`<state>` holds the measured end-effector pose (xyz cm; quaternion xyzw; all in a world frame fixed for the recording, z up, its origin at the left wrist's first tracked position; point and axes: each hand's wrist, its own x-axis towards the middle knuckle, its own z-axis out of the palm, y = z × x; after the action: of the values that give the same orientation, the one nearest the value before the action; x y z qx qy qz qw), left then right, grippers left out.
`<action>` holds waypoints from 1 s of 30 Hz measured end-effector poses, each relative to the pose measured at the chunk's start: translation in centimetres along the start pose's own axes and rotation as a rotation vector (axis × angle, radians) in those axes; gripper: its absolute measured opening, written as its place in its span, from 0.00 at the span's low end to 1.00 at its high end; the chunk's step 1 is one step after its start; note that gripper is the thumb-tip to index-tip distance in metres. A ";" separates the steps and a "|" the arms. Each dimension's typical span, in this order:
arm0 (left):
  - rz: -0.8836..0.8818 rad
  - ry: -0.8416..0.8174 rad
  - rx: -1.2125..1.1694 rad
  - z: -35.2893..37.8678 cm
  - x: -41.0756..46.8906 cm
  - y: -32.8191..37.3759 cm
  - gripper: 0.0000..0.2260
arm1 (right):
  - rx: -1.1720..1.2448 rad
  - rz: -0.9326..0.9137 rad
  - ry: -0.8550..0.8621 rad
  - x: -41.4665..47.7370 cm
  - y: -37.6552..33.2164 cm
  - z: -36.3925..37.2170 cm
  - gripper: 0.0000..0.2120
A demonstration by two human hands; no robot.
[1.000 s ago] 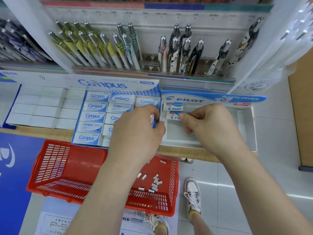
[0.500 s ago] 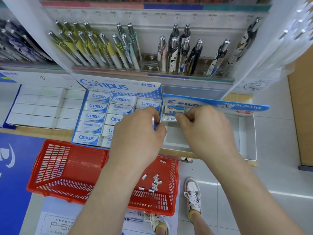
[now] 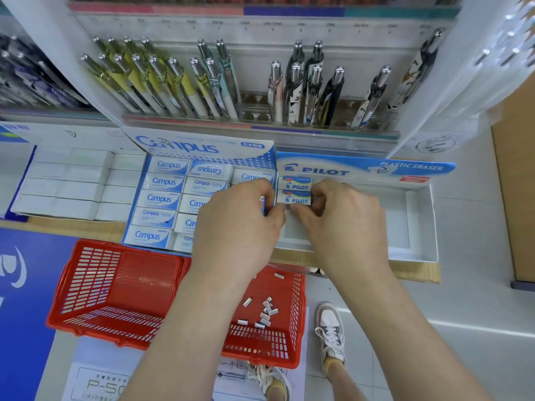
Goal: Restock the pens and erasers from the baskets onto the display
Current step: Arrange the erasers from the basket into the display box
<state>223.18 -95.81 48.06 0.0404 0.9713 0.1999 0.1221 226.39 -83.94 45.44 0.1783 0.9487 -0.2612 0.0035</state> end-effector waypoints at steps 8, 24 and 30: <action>-0.039 0.031 -0.119 -1.7 -0.8 -0.2 0.11 | 0.687 0.271 -0.048 0.1 0.6 -2.3 0.08; 0.082 -0.016 -0.389 -1.0 -5.4 1.6 0.10 | 1.723 0.392 -0.475 -2.0 -0.9 -4.3 0.22; 0.082 0.037 -0.409 -1.7 -5.4 0.7 0.05 | 1.200 0.260 -0.410 -2.3 0.2 -4.6 0.09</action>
<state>227.95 -96.44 51.03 0.0506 0.9101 0.3985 0.1019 229.02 -82.30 49.60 0.2092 0.5886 -0.7722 0.1158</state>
